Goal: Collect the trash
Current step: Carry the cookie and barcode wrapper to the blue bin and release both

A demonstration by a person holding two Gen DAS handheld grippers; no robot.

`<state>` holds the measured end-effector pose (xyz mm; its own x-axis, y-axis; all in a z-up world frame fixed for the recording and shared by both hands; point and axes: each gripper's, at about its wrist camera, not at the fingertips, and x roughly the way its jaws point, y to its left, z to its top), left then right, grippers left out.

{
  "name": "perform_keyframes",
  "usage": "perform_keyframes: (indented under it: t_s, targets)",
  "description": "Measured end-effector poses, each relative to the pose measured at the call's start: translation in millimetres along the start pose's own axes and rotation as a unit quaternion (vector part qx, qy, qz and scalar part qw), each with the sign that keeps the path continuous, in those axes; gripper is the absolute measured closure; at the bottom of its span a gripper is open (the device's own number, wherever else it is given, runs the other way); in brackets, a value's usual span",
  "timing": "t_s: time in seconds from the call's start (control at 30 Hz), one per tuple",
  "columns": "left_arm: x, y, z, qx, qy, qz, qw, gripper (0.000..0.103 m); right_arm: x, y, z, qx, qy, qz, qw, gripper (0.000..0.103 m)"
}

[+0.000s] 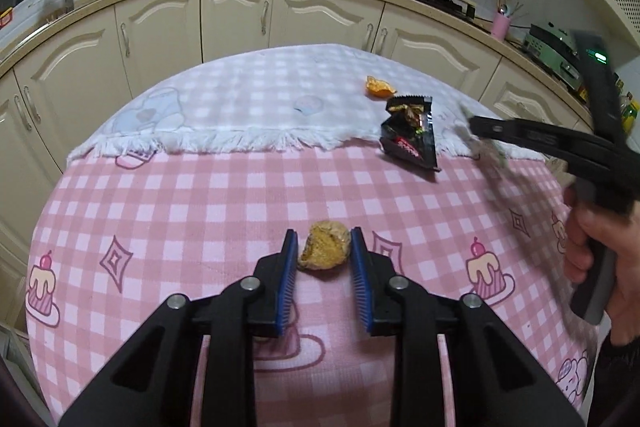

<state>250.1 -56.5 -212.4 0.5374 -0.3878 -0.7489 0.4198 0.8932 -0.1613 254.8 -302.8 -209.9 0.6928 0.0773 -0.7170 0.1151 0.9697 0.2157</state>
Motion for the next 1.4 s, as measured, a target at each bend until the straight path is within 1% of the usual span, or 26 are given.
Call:
perform_keyframes:
  t_s: [0.13,0.27,0.33,0.43,0.5,0.6,0.73,0.83,0.9,1.0,1.03,1.07,1.1,1.13,1.2,1.27,1.33,1.4]
  targets:
    - [-7.3,4.3,-0.6,-0.005,-0.020,0.005,0.9998,0.078,-28.0,-1.0,-9.7,0.009,-0.010,0.030,0.999,0.083]
    - [-13.3,5.1,1.1,-0.006,-0.036,0.004,0.9993,0.078,-51.6,-1.7,-21.2,0.019,-0.011,0.073,0.997,0.083]
    - [-15.3,4.0,1.8,-0.004,-0.040,0.004,0.9992,0.078,-64.9,-5.2,-25.7,0.029,-0.014,0.097,0.995,0.083]
    - [-21.9,0.4,0.4,-0.008,-0.045,-0.002,0.9989,0.078,-83.1,-12.4,-29.9,0.039,-0.021,0.120,0.992,0.083]
    - [-30.9,-7.8,-0.4,-0.012,-0.052,-0.012,0.9985,0.078,-94.5,-20.5,-33.1,0.043,-0.028,0.121,0.991,0.083]
    - [-44.0,-33.7,2.4,-0.009,-0.068,-0.034,0.9971,0.078,-109.7,-36.2,-39.2,0.056,-0.037,0.131,0.989,0.083]
    - [-53.1,-79.2,6.9,0.000,-0.080,-0.076,0.9939,0.078,-129.7,-63.0,-51.1,0.077,-0.048,0.140,0.986,0.083]
    - [-53.5,-112.0,8.7,0.008,-0.083,-0.102,0.9913,0.078,-150.6,-88.4,-61.1,0.092,-0.062,0.130,0.985,0.083]
    - [-51.3,-141.7,9.4,0.024,-0.078,-0.120,0.9894,0.078,-163.8,-107.0,-67.0,0.106,-0.072,0.125,0.984,0.083]
    - [-47.4,-191.7,7.8,0.056,-0.067,-0.149,0.9850,0.078,-189.9,-141.0,-81.0,0.125,-0.091,0.089,0.984,0.083]
    - [-47.1,-204.4,6.8,0.066,-0.065,-0.155,0.9836,0.078,-199.6,-158.0,-88.6,0.139,-0.099,0.076,0.982,0.083]
    - [-43.9,-228.3,4.6,0.082,-0.059,-0.165,0.9811,0.078,-206.0,-170.6,-94.5,0.149,-0.104,0.064,0.981,0.083]
    - [-41.1,-244.2,2.5,0.093,-0.053,-0.173,0.9791,0.078,-211.6,-184.3,-101.1,0.161,-0.108,0.050,0.980,0.083]
    - [-37.4,-257.8,0.7,0.101,-0.047,-0.179,0.9775,0.078,-217.6,-204.5,-111.6,0.182,-0.113,0.037,0.976,0.083]
    - [-20.3,-296.6,-6.5,0.120,-0.023,-0.194,0.9734,0.078,-223.0,-236.5,-130.0,0.220,-0.116,0.022,0.968,0.083]
    - [0.8,-326.7,-15.3,0.127,0.006,-0.208,0.9698,0.078,-218.5,-272.4,-153.4,0.260,-0.105,-0.017,0.960,0.083]
    - [25.3,-356.7,-25.2,0.131,0.039,-0.220,0.9660,0.078,-203.9,-307.4,-178.0,0.302,-0.078,-0.039,0.949,0.083]
    - [46.8,-380.4,-36.6,0.138,0.064,-0.220,0.9636,0.078,-186.9,-331.7,-197.8,0.328,-0.052,-0.051,0.942,0.083]
